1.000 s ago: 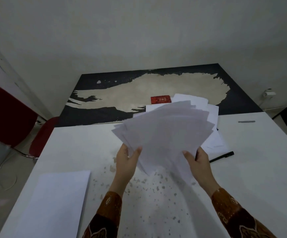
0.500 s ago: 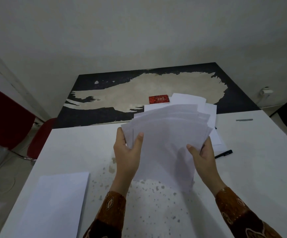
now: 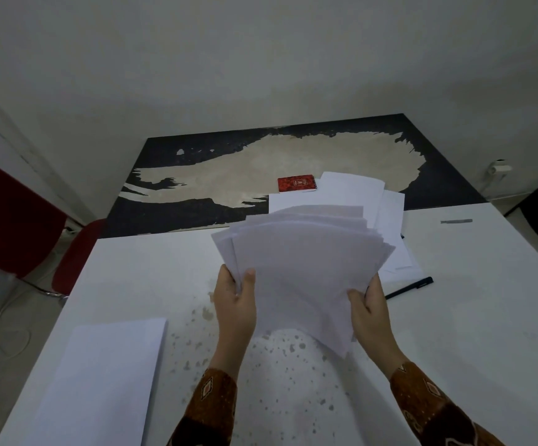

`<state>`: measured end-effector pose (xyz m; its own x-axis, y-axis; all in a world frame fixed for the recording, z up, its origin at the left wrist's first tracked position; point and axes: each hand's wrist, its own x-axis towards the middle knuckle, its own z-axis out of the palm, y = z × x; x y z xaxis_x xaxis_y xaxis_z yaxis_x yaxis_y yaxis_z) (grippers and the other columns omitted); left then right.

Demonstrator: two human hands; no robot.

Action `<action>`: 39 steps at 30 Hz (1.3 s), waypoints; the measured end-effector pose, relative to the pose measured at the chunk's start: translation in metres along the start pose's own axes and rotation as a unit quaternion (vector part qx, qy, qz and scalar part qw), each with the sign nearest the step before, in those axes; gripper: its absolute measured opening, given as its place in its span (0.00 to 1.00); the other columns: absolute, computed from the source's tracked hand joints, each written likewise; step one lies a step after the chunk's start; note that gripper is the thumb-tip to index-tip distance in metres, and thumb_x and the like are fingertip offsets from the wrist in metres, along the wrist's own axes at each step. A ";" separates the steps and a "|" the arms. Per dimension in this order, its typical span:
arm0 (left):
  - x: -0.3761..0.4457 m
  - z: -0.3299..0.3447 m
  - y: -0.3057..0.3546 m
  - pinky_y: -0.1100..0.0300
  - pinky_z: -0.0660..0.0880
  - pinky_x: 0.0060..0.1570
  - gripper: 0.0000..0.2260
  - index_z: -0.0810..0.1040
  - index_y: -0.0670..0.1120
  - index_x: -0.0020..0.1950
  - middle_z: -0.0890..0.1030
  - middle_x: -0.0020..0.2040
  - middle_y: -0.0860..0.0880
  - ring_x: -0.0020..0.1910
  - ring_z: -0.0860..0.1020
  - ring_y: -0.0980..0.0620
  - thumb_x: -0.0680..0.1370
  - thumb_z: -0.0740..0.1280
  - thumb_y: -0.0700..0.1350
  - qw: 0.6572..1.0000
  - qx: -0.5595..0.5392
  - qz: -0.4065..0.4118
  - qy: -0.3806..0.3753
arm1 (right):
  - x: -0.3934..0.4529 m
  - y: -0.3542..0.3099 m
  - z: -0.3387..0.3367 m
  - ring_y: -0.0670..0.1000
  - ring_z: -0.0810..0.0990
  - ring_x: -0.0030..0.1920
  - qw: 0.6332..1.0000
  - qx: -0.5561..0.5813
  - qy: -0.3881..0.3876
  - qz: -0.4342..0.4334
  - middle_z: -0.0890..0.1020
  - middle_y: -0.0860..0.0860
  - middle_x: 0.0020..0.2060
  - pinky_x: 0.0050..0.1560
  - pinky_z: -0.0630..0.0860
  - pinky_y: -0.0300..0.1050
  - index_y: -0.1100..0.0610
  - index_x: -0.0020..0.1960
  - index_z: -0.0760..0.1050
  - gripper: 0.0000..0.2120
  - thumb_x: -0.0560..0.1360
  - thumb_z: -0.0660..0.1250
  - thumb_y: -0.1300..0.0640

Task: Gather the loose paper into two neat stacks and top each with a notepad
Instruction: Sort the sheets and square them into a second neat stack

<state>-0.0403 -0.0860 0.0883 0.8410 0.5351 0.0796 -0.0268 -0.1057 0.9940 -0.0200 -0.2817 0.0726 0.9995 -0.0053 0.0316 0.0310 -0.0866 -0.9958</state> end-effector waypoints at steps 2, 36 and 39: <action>-0.001 0.000 0.003 0.56 0.81 0.48 0.10 0.72 0.58 0.58 0.80 0.53 0.55 0.52 0.80 0.54 0.80 0.63 0.44 1.000 0.001 0.024 0.005 | -0.001 -0.002 0.001 0.37 0.77 0.54 1.000 -0.004 0.002 -0.016 0.75 0.42 0.55 0.52 0.76 0.31 0.44 0.64 0.63 0.24 0.78 0.57 0.69; 0.010 0.025 0.079 0.67 0.78 0.36 0.16 0.74 0.44 0.50 0.79 0.45 0.51 0.42 0.80 0.54 0.75 0.67 0.57 0.980 -0.047 -0.050 0.185 | 0.006 -0.071 0.015 0.42 0.63 0.61 0.910 -0.329 0.094 -0.233 0.56 0.49 0.71 0.52 0.70 0.37 0.35 0.74 0.44 0.37 0.75 0.66 0.48; 0.012 0.023 0.076 0.64 0.78 0.40 0.13 0.74 0.45 0.51 0.79 0.47 0.50 0.44 0.79 0.52 0.78 0.64 0.55 0.980 -0.036 -0.053 0.187 | 0.007 -0.071 0.011 0.43 0.69 0.55 0.903 -0.347 0.094 -0.234 0.64 0.52 0.68 0.47 0.72 0.36 0.40 0.75 0.50 0.35 0.75 0.67 0.49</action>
<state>-0.0198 -0.1068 0.1634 0.5842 0.8115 -0.0151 0.0004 0.0182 0.9998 -0.0146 -0.2645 0.1430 0.8572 0.0312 0.5140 0.3724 -0.7270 -0.5768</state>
